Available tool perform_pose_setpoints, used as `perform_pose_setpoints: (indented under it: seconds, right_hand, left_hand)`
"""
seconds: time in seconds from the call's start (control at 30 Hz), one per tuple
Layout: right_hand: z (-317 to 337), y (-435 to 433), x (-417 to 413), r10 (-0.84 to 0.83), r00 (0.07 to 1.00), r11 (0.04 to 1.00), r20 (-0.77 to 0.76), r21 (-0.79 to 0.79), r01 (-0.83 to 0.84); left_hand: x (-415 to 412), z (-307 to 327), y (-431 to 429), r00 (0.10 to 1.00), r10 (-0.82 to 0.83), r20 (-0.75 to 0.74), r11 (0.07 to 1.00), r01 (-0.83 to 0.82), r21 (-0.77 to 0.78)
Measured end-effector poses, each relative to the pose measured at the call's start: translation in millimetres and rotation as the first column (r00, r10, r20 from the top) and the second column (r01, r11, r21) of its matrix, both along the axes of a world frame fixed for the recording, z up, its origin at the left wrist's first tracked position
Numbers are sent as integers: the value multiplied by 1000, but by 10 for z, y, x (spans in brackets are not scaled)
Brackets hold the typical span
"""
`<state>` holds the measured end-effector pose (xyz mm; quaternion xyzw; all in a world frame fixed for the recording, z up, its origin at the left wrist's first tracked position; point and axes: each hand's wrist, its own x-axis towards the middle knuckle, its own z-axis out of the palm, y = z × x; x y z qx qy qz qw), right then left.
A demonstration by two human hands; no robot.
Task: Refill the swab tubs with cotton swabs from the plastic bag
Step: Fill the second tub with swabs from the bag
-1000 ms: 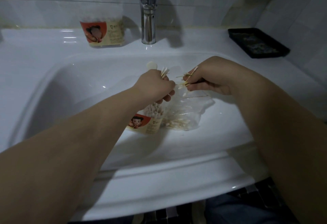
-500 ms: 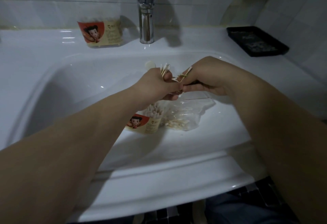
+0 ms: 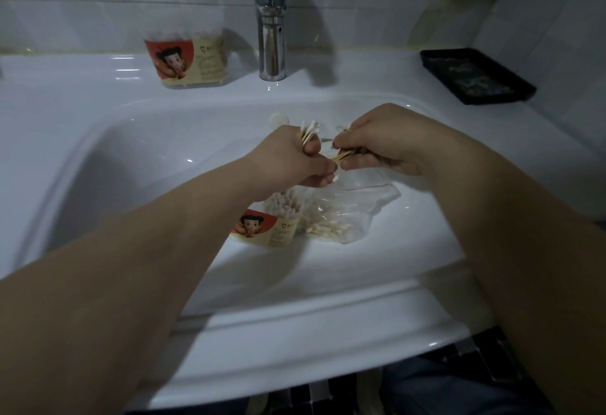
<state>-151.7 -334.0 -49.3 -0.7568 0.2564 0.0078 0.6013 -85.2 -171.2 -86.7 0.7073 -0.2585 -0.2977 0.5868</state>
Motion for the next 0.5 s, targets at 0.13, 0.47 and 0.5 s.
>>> perform_pose_setpoints:
  seconds: [0.13,0.47,0.5]
  right_hand:
    - [1,-65,17,-142,988,990,56,-9,143]
    - [54,29,-3,-117,987,988,114,117,104]
    - [54,33,2,-122,983,987,137,122,105]
  left_hand:
    - [24,-22,26,1000,-16,-6,999,16,44]
    - [-12,-34,-20,988,-63,138,972,30,235]
    - [-22,-19,-29,986,-66,156,968,25,252]
